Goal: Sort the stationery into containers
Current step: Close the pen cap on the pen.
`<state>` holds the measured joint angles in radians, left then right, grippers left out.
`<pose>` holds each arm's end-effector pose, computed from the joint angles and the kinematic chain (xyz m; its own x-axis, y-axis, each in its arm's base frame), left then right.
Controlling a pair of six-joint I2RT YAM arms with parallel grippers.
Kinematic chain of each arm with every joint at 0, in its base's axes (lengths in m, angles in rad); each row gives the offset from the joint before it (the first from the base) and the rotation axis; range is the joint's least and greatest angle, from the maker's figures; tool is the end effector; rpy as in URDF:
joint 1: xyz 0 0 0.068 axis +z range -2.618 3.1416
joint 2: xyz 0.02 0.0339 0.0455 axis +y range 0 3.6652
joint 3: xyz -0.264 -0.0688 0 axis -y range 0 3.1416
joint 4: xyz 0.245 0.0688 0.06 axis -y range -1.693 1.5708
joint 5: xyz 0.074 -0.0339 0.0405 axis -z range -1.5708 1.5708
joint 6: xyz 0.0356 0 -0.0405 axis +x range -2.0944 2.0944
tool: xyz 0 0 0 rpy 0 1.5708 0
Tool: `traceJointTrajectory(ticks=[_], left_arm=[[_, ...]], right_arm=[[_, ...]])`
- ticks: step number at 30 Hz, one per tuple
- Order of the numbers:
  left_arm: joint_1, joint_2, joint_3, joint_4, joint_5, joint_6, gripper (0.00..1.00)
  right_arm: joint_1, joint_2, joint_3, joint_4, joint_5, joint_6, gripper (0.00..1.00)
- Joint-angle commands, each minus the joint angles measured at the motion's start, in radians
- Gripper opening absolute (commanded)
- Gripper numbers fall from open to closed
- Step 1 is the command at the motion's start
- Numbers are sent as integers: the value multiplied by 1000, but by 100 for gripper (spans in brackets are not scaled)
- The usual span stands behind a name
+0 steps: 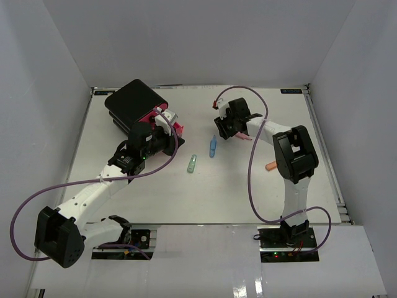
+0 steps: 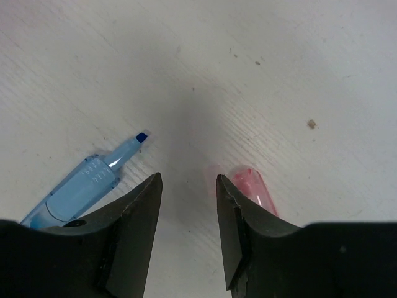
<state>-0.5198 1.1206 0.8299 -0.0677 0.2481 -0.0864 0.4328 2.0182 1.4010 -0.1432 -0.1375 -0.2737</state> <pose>0.2201 -0.1361 0.3004 -0.3621 0.1108 -0.9255 0.6523 0.7394 -0.1666 0.4046 0.1923 0.1833 -0.4657 -0.5101 -0.7231 -0.6559 0.7475 -0.1049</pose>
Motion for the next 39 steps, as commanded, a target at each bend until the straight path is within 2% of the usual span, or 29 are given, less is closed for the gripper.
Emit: traceJointTrajectory(ticks=[1, 17, 24, 28, 39], left_arm=[[4, -8, -3, 6, 17, 1, 1], [4, -2, -2, 3, 28, 1, 1], [6, 4, 2, 2, 33, 1, 1], [6, 4, 3, 0, 40, 1, 1], [6, 11, 5, -1, 62, -7, 1]], right_arm=[[-8, 20, 33, -10, 3, -15, 47], [-17, 60, 10, -2, 38, -18, 46], [-19, 60, 16, -24, 33, -1, 42], [-20, 30, -29, -25, 36, 24, 38], [-6, -139, -244, 31, 21, 120, 38]])
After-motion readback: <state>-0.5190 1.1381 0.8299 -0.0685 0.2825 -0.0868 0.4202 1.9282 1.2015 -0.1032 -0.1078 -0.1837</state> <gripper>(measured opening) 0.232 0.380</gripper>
